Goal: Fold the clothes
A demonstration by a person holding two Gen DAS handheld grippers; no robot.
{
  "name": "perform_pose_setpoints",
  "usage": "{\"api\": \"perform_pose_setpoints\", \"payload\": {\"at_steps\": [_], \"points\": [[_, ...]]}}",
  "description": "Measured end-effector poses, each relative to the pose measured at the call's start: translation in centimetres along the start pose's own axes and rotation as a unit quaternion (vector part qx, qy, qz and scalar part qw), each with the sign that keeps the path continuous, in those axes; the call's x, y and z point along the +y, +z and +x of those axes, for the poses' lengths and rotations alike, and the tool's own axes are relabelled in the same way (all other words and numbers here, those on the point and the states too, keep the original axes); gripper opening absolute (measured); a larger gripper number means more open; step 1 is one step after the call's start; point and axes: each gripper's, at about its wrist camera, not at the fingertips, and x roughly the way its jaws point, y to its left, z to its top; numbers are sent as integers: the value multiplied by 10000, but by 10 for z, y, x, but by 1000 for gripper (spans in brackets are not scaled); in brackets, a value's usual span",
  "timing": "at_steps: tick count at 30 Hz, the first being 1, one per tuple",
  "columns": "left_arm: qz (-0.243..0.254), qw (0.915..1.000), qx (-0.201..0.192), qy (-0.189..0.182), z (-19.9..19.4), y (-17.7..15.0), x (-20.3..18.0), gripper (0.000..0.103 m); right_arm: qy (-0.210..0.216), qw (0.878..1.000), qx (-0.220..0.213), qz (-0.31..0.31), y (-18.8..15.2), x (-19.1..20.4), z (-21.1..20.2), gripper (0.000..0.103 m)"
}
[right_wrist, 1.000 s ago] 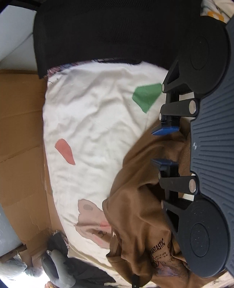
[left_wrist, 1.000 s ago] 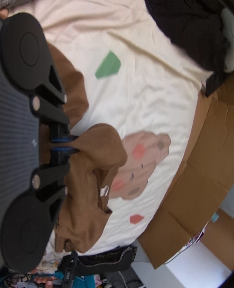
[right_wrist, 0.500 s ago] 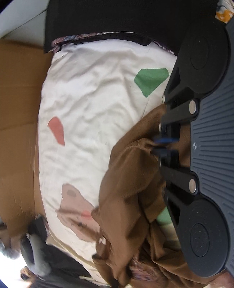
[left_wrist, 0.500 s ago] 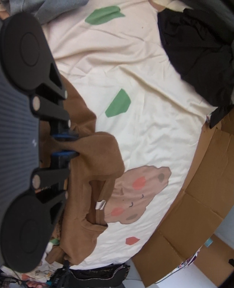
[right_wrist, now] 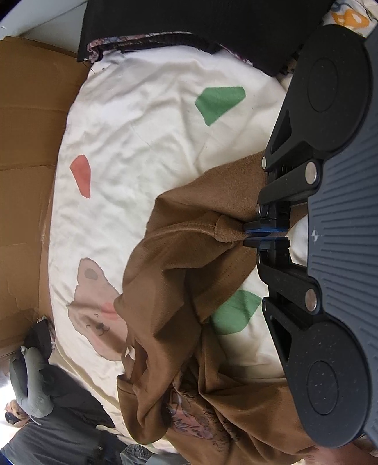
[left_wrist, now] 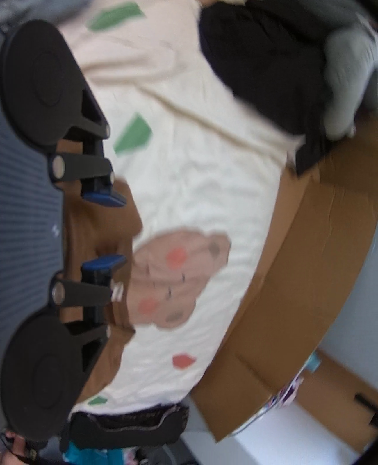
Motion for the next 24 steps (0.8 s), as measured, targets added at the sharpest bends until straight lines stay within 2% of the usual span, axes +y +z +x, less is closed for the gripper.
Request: {"api": "perform_pose_setpoints", "payload": {"at_steps": [3, 5, 8, 14, 18, 24], "points": [[244, 9993, 52, -274, 19, 8, -26, 46, 11, 10000, 37, -38, -3, 1, 2, 0], [449, 9977, 133, -487, 36, 12, -44, 54, 34, 10000, 65, -22, -5, 1, 4, 0], [719, 9935, 357, -810, 69, 16, -73, 54, 51, 9999, 97, 22, -9, 0, 6, 0], [935, 9840, 748, -1320, 124, 16, -117, 56, 72, 9999, 82, 119, -11, -3, 6, 0], [747, 9818, 1035, -1404, 153, 8, -127, 56, 124, 9997, 80, 219, -10, -7, 6, 0], [464, 9777, 1317, -1569, 169, -5, -128, 56, 171, 9994, 68, 307, -10, -12, 6, 0]]}}
